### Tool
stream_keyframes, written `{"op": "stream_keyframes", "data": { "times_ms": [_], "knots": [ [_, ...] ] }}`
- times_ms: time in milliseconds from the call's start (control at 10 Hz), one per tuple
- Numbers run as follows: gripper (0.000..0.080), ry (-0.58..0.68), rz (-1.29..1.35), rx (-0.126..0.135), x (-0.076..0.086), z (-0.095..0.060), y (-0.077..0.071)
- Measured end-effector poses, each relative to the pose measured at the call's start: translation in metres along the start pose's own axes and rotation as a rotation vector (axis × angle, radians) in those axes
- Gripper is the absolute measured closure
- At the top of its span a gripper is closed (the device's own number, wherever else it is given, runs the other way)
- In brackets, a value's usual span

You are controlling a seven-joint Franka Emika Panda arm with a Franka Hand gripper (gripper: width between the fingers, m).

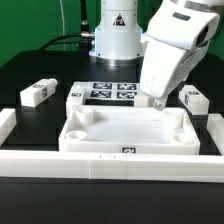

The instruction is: Assemble desk

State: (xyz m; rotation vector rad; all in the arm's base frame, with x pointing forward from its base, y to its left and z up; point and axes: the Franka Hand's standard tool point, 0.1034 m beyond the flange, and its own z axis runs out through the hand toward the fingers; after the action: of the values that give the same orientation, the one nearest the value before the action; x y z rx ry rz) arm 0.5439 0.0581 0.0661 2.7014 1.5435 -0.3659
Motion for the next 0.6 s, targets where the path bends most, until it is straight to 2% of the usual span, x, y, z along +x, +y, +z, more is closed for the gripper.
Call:
{"op": "stream_keyframes", "data": {
  "times_ms": [500, 600],
  "knots": [
    [0.0150, -0.006, -0.006, 0.006, -0.0006, 0.0001, -0.0006],
    [0.0150, 0.036, -0.106, -0.031, -0.0043, 0.0024, 0.0045]
  ]
}}
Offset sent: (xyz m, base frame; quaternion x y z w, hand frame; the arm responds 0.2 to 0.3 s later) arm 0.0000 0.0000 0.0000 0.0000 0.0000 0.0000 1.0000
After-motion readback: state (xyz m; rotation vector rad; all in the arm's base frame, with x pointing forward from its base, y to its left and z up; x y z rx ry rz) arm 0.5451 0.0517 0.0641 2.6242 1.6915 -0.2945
